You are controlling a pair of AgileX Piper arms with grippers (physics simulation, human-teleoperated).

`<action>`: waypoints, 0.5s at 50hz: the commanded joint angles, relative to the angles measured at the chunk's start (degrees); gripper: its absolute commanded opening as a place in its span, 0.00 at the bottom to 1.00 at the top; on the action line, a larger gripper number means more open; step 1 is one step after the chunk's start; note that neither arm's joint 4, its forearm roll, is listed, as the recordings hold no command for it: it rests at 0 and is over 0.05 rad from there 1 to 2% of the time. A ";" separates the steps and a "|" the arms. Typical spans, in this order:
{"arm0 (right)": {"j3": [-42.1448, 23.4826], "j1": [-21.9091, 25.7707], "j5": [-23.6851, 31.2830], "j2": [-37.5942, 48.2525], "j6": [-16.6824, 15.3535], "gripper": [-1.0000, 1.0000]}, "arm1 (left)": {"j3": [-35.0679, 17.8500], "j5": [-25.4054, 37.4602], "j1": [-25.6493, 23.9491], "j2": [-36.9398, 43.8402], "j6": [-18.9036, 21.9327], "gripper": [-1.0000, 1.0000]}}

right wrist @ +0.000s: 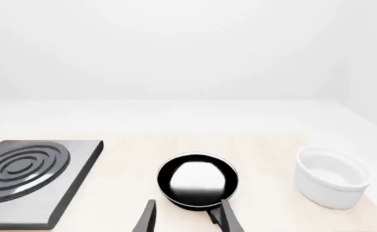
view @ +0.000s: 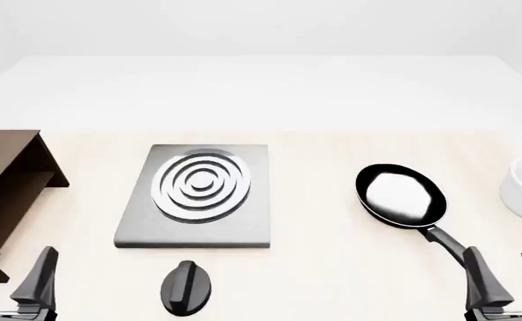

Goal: Turn on the stove and put the frying pan on it.

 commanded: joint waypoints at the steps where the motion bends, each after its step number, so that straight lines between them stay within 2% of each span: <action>1: 0.00 -0.18 -0.19 0.72 0.54 1.00 | -0.14 -0.07 -0.12 0.65 0.17 1.00; 15: -0.07 -0.53 -0.44 0.67 0.91 1.00 | -0.12 -0.41 0.09 1.29 0.52 1.00; 19: -0.07 -0.44 -0.39 0.72 1.04 1.00 | -0.37 -1.10 0.28 2.54 -0.66 1.00; 21: -0.06 -0.51 -0.54 0.85 1.06 1.00 | -0.25 -3.27 0.23 5.62 -2.02 1.00; 24: -0.08 -0.51 -0.45 0.79 1.01 1.00 | -0.49 -3.93 0.55 6.91 -1.96 1.00; 25: -0.03 -0.52 -0.53 0.85 0.97 1.00 | -0.81 -5.84 -0.47 11.14 -4.58 1.00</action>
